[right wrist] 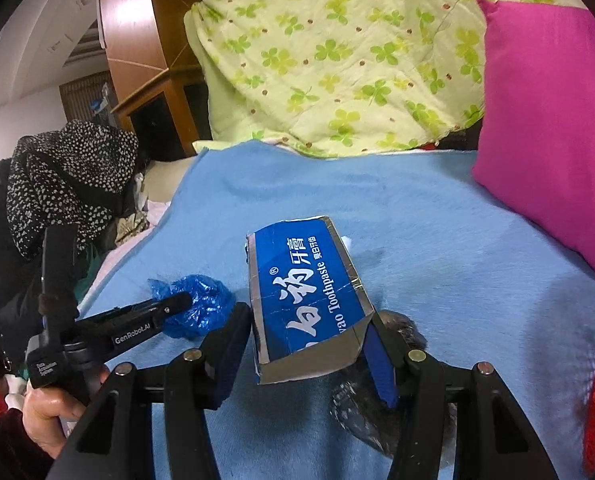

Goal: Collect trash
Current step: 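Grasp the blue plastic bag with the left tool while the right tool grasps the blue toothpaste box, then carry both items over the red basket and open both tools to drop them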

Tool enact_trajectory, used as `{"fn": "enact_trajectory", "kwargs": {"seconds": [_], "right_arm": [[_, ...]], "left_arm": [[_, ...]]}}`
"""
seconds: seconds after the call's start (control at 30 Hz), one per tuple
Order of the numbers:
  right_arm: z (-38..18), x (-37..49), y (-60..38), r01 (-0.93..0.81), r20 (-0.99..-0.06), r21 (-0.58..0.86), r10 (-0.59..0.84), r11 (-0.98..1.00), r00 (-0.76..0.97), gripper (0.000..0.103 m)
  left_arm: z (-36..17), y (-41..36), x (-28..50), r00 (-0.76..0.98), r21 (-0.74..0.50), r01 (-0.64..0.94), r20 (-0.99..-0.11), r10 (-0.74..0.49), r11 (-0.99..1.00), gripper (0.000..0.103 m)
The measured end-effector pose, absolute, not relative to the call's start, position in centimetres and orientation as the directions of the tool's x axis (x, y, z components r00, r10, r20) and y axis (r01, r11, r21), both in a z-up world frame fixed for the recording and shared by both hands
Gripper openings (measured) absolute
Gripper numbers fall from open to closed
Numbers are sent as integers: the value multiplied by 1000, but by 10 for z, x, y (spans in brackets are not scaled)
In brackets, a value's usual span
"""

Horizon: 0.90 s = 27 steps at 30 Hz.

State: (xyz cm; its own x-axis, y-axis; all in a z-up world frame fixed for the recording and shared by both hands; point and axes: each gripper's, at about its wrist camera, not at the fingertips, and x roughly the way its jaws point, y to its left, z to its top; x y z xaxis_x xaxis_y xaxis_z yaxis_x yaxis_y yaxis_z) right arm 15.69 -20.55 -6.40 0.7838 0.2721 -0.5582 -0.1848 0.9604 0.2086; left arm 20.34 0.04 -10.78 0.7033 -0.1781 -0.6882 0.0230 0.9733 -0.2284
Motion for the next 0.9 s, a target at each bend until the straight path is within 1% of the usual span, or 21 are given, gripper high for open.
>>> {"fn": "enact_trajectory", "kwargs": {"seconds": [0.23, 0.43, 0.63, 0.8, 0.9], "right_arm": [[-48, 131, -224, -156, -504, 214, 246, 964, 828, 58], [-40, 115, -244, -118, -482, 234, 220, 965, 848, 58], [-28, 94, -261, -91, -436, 254, 198, 963, 878, 58], [-14, 73, -270, -84, -391, 247, 178, 965, 903, 58], [-11, 64, -274, -83, -381, 237, 171, 968, 909, 58]], "left_arm": [[-80, -10, 171, 751, -199, 36, -641, -158, 979, 25], [-59, -25, 151, 758, -123, 18, -646, -94, 992, 25], [-34, -38, 128, 804, -54, 27, -593, -53, 998, 25], [-24, -50, 114, 824, -13, 56, -564, -53, 998, 25], [-21, -57, 109, 827, 1, 72, -559, -60, 997, 26]]}}
